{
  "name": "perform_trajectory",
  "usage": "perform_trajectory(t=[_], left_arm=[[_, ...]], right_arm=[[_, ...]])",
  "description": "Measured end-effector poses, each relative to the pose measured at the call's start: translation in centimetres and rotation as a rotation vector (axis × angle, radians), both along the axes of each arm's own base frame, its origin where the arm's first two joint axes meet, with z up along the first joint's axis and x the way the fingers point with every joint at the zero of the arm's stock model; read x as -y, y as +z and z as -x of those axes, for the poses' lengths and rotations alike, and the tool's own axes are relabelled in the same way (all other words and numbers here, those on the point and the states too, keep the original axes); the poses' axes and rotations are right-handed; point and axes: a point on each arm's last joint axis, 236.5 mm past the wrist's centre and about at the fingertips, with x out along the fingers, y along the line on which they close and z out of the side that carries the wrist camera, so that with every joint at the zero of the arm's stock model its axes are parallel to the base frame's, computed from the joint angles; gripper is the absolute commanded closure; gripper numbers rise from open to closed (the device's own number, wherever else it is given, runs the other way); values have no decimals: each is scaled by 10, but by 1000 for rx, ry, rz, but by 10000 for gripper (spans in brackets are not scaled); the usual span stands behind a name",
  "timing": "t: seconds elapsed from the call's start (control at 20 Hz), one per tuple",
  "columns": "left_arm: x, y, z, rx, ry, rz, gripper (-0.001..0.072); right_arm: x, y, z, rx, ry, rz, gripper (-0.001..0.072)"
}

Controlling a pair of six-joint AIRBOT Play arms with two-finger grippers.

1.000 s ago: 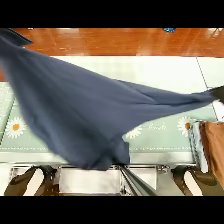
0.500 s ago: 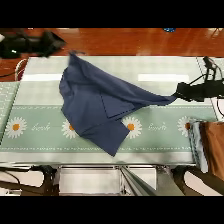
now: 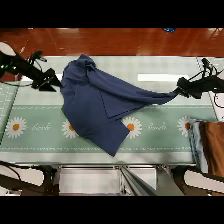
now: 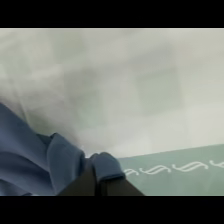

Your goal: Fold the shirts.

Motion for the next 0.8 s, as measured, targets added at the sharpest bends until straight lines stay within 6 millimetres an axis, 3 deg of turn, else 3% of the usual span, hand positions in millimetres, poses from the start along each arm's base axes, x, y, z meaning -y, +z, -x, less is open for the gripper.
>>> perform_trajectory(t=[0.15,0.45,0.6,0.8], left_arm=[[3,-6,46,-8,32,-3,203],[50,-45,149,-23,166,125,203],[75,-65,173,-29,240,193,203],[100,-81,174,-1,296,224,203]], right_arm=[[5,-2,3,-14,0,-3,683],[8,-4,6,-24,23,4,683],[8,-5,7,-25,33,6,683],[6,-5,10,-32,49,5,683]])
